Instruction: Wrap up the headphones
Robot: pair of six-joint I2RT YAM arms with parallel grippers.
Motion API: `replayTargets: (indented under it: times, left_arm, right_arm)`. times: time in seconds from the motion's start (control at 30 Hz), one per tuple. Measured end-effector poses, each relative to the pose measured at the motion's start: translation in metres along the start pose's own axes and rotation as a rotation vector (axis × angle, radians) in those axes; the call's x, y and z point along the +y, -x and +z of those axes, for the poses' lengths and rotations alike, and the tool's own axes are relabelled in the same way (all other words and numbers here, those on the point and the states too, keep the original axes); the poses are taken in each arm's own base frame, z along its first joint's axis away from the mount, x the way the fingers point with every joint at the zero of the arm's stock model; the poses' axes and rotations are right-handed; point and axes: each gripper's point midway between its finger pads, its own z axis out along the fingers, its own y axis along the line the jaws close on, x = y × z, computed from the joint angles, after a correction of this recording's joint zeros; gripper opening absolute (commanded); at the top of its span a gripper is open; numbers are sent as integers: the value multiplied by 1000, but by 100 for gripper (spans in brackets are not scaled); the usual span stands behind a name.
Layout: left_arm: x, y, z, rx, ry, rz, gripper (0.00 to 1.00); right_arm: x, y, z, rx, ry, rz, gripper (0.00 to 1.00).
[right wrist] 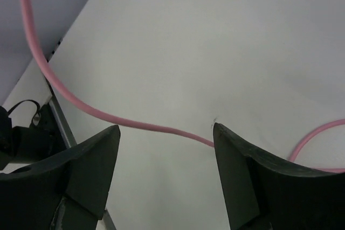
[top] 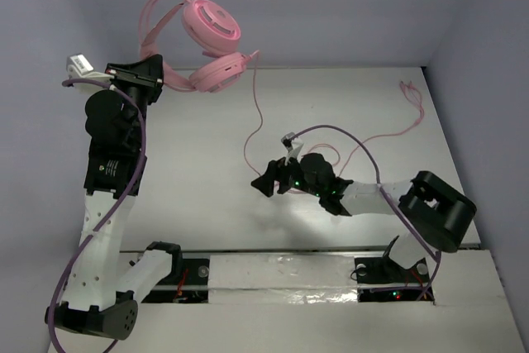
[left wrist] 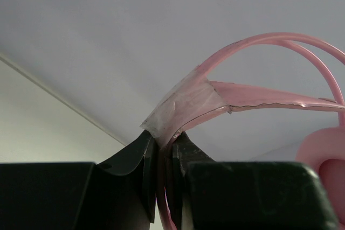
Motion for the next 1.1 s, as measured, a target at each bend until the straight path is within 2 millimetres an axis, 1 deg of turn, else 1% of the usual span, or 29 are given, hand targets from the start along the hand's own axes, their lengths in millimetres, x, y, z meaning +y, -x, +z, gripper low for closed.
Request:
replayTargets:
  times: [0.03,0.07,0.1,0.17,0.23,0.3,0.33,0.4,0.43,0.5,0.53,0.6,0.67,0.7,0.73,0.77,0.8,0.83,0.9,0.97,1.03,1.1]
  left_arm:
    - [0,0,0,0,0,-2,0]
    - [0,0,0,-1,1,-7,0]
    - [0,0,0,-2,1,-11,0]
    - [1,0,1,-7,7,-25,0]
    - [5,-3,3,-10,6,-51,0]
    - [13,-11,7,-1,15,-86,0]
    - [19,-16,9,10,26,-101,0]
    - [32,-29,14,36,53,-125,0]
    - [39,-35,17,50,70,-131,0]
    - [50,-44,23,66,102,-133,0]
    - [54,-47,25,68,116,-130,0]
    - [59,-50,28,62,137,-123,0]
    - [63,-49,29,29,161,-105,0]
    - [63,-51,29,14,171,-92,0]
    - [64,-53,29,-4,184,-73,0]
    - [63,-61,28,7,187,-51,0]
    - [64,-65,28,-3,197,-18,0]
    - [66,-70,28,-9,211,22,0]
    - [74,-84,29,-4,244,112,0]
    - [88,-106,29,24,276,201,0]
    - [112,-130,24,60,322,293,0]
    - [137,-157,14,109,369,393,0]
  right_arm:
    - [-2,-5,3,10,2,4,63]
    - [-3,-10,5,22,8,9,58]
    - [-3,-14,8,30,16,18,56]
    - [1,-18,12,28,35,32,58]
    - [7,-18,17,19,60,42,65]
    - [16,-18,27,9,86,44,62]
    - [20,-17,32,4,100,42,54]
    - [29,-17,44,-2,128,39,45]
    - [33,-17,47,-4,142,43,36]
    - [41,-21,49,-1,163,56,34]
    - [45,-22,49,4,172,66,29]
    - [55,-30,47,32,186,78,24]
    - [71,-45,46,104,188,83,17]
    - [83,-54,46,154,189,71,13]
    - [108,-60,46,208,215,56,11]
    - [124,-66,41,251,225,37,11]
    - [137,-69,34,287,231,20,11]
    - [149,-70,22,319,239,3,11]
    - [169,-65,-8,362,251,-33,12]
    - [178,-50,-37,380,241,-69,12]
    - [181,-23,-58,363,204,-108,12]
    - [184,7,-71,320,171,-138,11]
